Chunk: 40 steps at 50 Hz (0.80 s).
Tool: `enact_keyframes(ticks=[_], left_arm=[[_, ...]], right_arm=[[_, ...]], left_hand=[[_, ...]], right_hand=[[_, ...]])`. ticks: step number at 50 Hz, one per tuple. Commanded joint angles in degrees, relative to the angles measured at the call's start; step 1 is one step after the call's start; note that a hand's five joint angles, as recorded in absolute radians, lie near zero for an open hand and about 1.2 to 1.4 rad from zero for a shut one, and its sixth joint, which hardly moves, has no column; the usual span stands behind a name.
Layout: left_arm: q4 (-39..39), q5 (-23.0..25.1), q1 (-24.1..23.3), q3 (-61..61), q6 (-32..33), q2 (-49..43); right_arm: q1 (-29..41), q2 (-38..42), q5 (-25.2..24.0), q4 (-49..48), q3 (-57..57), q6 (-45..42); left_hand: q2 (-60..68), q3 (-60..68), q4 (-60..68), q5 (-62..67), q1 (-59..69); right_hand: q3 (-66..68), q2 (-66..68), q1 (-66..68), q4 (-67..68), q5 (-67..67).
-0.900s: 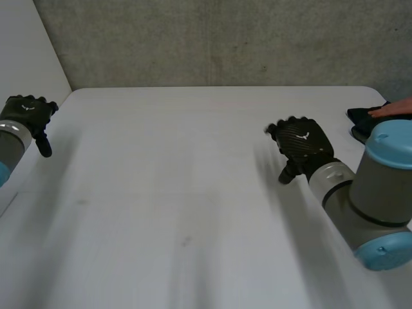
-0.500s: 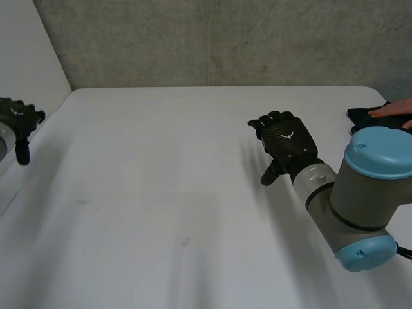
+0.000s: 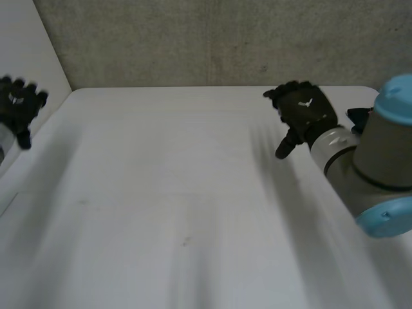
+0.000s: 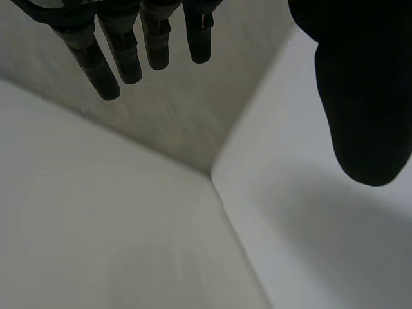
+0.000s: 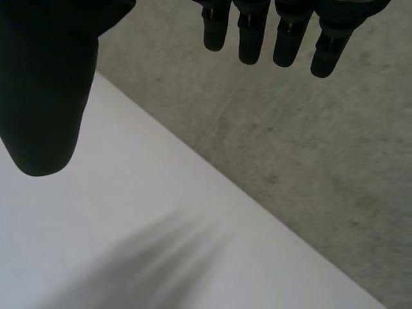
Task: Fold the laundry.
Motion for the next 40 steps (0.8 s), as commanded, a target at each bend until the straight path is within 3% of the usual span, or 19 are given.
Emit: enact_keyframes(ticks=[1, 4, 10, 22, 30, 40], left_arm=[[-9.4, -5.7, -13.7, 4.4, -22.3, 11.0], [-17.3, -9.6, -20.2, 5.2, -32.4, 15.9], [-25.2, -14.9, -28.5, 3.4, -44.7, 22.8], [-24.9, -15.7, -26.7, -2.4, -43.2, 25.2], [-21.9, -14.7, -24.2, -4.4, -41.3, 25.3], [-18.8, -12.8, -22.7, -4.9, -41.6, 25.0]], right_arm=[[-1.3, -3.5, 2.7, 5.0, -2.8, 2.5], [-1.8, -5.3, 4.8, 7.2, -2.7, 3.4], [-3.3, -9.3, 7.1, 8.0, -0.7, 6.0], [-5.3, -13.2, 5.2, 8.0, 1.2, 8.4], [-5.7, -13.4, 1.3, 8.0, 2.4, 8.3], [-5.1, -13.2, 0.6, 5.9, 4.2, 8.6]], left_hand=[[-2.0, -2.2, -1.6, -3.1, -2.2], [-2.0, -2.2, -1.6, -3.1, -2.2], [-2.0, -2.2, -1.6, -3.1, -2.2], [-2.0, -2.2, -1.6, -3.1, -2.2], [-2.0, -2.2, -1.6, -3.1, -2.2], [-2.0, -2.2, -1.6, -3.1, -2.2]], right_hand=[[-1.9, -1.7, -2.3, -2.1, -2.7], [-1.9, -1.7, -2.3, -2.1, -2.7], [-1.9, -1.7, -2.3, -2.1, -2.7], [-1.9, -1.7, -2.3, -2.1, -2.7], [-1.9, -1.7, -2.3, -2.1, -2.7], [-1.9, -1.7, -2.3, -2.1, -2.7]])
